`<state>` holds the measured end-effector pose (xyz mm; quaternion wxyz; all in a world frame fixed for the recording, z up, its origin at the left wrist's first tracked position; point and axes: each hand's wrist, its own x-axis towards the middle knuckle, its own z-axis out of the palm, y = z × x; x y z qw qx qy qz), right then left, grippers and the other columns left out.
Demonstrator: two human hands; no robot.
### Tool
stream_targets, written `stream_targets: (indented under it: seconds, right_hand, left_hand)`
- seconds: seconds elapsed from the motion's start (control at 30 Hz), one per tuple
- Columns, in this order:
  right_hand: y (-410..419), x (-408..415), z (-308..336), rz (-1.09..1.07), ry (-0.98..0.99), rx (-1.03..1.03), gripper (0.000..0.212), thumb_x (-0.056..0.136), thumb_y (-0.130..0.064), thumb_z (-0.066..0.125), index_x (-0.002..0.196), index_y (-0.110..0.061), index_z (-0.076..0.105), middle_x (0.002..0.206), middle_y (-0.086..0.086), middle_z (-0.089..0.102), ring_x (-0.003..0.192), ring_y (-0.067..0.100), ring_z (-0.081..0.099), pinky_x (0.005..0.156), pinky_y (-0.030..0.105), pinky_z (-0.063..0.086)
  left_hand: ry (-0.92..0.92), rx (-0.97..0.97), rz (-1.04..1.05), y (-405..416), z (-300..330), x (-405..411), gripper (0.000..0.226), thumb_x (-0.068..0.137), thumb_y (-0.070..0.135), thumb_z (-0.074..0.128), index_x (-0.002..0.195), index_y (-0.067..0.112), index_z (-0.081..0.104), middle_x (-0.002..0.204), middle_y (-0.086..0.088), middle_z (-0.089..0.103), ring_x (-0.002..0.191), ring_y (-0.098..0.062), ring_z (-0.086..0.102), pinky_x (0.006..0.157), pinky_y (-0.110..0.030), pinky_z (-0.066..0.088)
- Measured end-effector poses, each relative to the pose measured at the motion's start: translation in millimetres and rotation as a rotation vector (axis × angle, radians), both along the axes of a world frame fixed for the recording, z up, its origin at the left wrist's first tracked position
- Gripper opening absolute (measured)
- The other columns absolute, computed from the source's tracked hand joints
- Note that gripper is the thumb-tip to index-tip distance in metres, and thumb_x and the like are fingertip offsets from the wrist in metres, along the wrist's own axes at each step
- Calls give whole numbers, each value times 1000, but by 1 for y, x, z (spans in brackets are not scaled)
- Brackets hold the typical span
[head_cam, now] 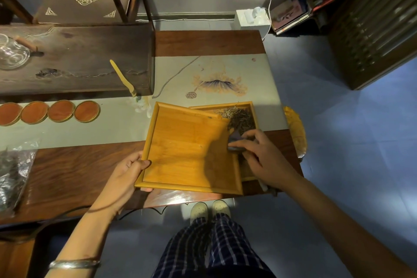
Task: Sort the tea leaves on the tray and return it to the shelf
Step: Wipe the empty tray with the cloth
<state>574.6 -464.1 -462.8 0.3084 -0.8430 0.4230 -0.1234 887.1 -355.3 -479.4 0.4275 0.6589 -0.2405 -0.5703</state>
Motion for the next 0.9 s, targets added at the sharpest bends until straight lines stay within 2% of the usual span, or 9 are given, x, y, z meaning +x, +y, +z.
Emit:
stream_targets:
  seconds: [0.13, 0.27, 0.37, 0.47, 0.53, 0.6, 0.67, 0.8, 0.9]
  right_hand:
    - [26, 6, 6, 91, 4, 23, 38, 93, -11, 52, 127, -27, 58, 121, -1, 44, 88, 6, 46, 76, 22, 46]
    - [29, 49, 8, 20, -44, 38, 33, 95, -20, 52, 127, -24, 56, 126, 3, 42, 100, 12, 49, 81, 25, 47]
    - [24, 84, 3, 4, -20, -16, 32, 95, -24, 54, 125, -16, 56, 122, 10, 43, 103, 18, 47, 82, 31, 47]
    - [11, 108, -4, -91, 32, -68, 32, 95, -21, 54, 124, -8, 58, 117, 14, 45, 101, 23, 48, 82, 32, 46]
    - [2, 119, -7, -144, 21, -113, 27, 93, -12, 55, 117, -3, 62, 109, 17, 49, 92, 27, 52, 75, 34, 48]
    - [-8, 122, -11, -190, 10, -142, 24, 91, -3, 53, 111, 1, 65, 101, 19, 52, 80, 27, 53, 64, 29, 44]
    - [-19, 119, -17, -262, 25, -103, 26, 94, -4, 47, 114, -2, 63, 101, 16, 49, 77, 22, 49, 61, 23, 36]
    - [-29, 94, -30, -312, 165, -51, 29, 97, -12, 44, 123, -12, 55, 109, 8, 44, 85, 17, 52, 72, 30, 51]
    - [-29, 73, -32, -363, 191, -4, 28, 96, -16, 48, 123, -16, 56, 110, 6, 43, 85, 15, 51, 70, 25, 46]
  left_hand:
    - [14, -9, -3, -1, -1, 1, 32, 98, -1, 41, 98, 16, 68, 57, -3, 65, 40, -13, 57, 37, -21, 50]
    - [0, 3, -43, -3, -3, -4, 27, 98, 1, 43, 103, 12, 68, 57, -1, 63, 42, -13, 57, 38, -20, 51]
    - [6, -14, -59, -5, 0, -9, 29, 98, 1, 43, 102, 14, 68, 57, -1, 61, 43, -12, 57, 39, -22, 51]
    - [19, -26, -75, -6, 4, -12, 28, 98, -2, 42, 101, 10, 67, 54, -1, 59, 41, -11, 56, 37, -23, 51]
    - [19, -40, -100, -5, 5, -11, 26, 98, -2, 42, 103, 7, 66, 55, -1, 58, 42, -11, 55, 38, -23, 51]
    - [-17, -45, -130, -1, 6, -10, 26, 99, 2, 43, 104, 10, 67, 56, 0, 58, 44, -11, 56, 41, -25, 52]
    - [-38, -44, -136, 2, 5, -9, 25, 99, 4, 43, 103, 12, 67, 56, 2, 58, 45, -10, 56, 41, -25, 52]
    - [-13, -42, -108, 4, 7, -4, 25, 99, 2, 44, 103, 11, 67, 57, 2, 59, 46, -11, 57, 42, -23, 53]
    - [-1, -26, -72, 4, 11, 0, 26, 98, -2, 43, 103, 8, 66, 54, 2, 59, 43, -10, 56, 39, -22, 51]
